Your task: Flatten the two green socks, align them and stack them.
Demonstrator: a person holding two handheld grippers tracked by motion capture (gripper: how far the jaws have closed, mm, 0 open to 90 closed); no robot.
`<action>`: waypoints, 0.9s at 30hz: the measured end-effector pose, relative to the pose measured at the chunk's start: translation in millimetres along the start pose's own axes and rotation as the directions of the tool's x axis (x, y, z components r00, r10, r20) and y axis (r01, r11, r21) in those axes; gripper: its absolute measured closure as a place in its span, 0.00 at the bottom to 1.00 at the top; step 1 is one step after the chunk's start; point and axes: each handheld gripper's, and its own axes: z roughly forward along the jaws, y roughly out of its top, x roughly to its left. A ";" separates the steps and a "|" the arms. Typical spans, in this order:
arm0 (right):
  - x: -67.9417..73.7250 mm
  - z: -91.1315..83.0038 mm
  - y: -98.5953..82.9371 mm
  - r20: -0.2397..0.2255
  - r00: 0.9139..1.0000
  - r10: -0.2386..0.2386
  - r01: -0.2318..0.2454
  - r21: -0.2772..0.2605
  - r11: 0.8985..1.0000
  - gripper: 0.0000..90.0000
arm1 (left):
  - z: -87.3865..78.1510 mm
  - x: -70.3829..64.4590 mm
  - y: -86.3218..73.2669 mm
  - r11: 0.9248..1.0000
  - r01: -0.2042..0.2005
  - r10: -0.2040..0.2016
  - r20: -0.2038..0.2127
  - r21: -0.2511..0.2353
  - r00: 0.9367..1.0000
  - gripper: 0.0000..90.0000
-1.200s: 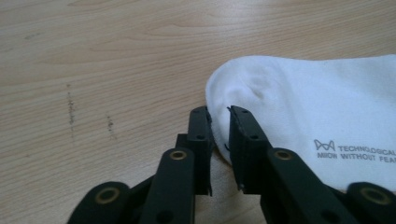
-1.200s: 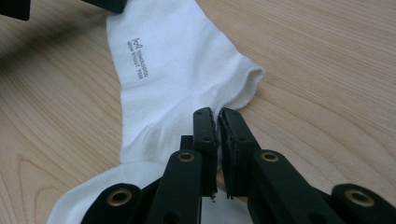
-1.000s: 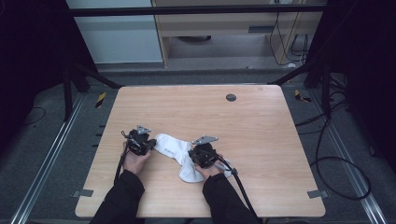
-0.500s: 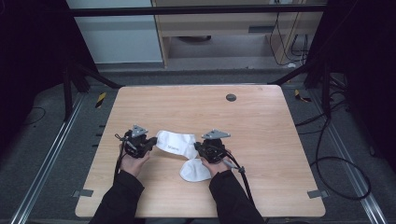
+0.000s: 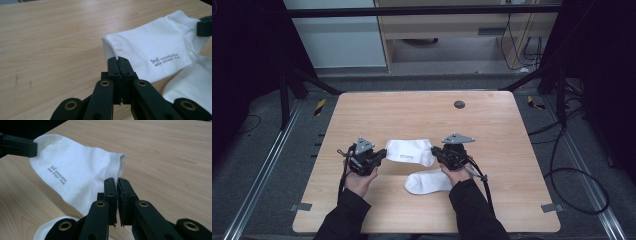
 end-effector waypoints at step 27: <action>-18.7 -64.1 -41.7 -0.031 0.998 -0.060 0.063 0.106 0.992 0.96 | -1.2 -82.1 -31.4 0.994 -0.090 0.084 0.082 0.068 0.993 0.99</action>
